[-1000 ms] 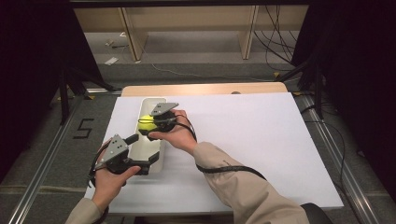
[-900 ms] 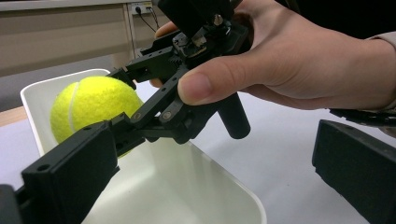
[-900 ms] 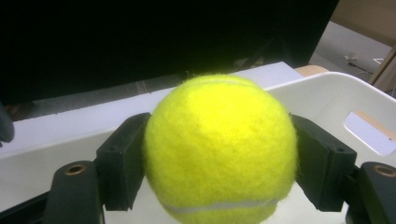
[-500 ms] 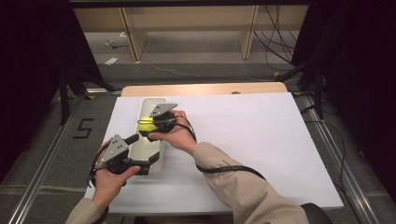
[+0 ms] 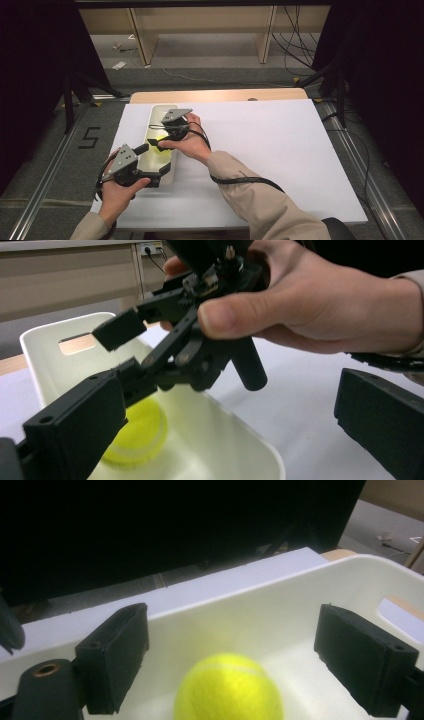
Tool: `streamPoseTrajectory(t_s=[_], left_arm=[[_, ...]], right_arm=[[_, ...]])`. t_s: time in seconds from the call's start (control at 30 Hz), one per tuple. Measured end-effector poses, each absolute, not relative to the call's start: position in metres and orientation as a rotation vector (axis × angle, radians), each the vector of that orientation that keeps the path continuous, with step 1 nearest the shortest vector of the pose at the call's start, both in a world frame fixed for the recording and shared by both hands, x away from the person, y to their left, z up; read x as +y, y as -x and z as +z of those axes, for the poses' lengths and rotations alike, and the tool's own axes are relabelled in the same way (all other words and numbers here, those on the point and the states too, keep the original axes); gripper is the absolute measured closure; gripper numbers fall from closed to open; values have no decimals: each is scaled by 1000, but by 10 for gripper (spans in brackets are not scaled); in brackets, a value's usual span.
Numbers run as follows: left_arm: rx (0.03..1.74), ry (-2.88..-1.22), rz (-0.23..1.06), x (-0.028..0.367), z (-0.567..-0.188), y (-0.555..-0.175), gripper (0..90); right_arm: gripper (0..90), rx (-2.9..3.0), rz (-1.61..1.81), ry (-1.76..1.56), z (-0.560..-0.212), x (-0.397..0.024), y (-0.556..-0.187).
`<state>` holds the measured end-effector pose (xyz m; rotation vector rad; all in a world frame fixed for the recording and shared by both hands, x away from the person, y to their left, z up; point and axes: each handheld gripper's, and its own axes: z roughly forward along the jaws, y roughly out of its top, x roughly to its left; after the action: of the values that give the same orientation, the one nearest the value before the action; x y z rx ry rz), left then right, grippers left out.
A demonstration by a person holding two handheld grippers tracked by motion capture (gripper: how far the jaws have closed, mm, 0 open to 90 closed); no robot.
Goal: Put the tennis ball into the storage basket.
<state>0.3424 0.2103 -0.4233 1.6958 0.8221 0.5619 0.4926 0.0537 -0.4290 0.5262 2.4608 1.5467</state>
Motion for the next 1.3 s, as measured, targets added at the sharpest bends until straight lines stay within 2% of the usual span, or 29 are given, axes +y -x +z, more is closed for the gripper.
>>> streamPoseTrajectory(t_s=[0.67,1.3], left_arm=[[822,-1697,562,210,-423,-342,0],[822,-1694,562,210,-423,-342,0]], right_arm=[[132,2404,1586,-505,-412,40,-493],[146,2375,1584,-502,-401,3,-486]])
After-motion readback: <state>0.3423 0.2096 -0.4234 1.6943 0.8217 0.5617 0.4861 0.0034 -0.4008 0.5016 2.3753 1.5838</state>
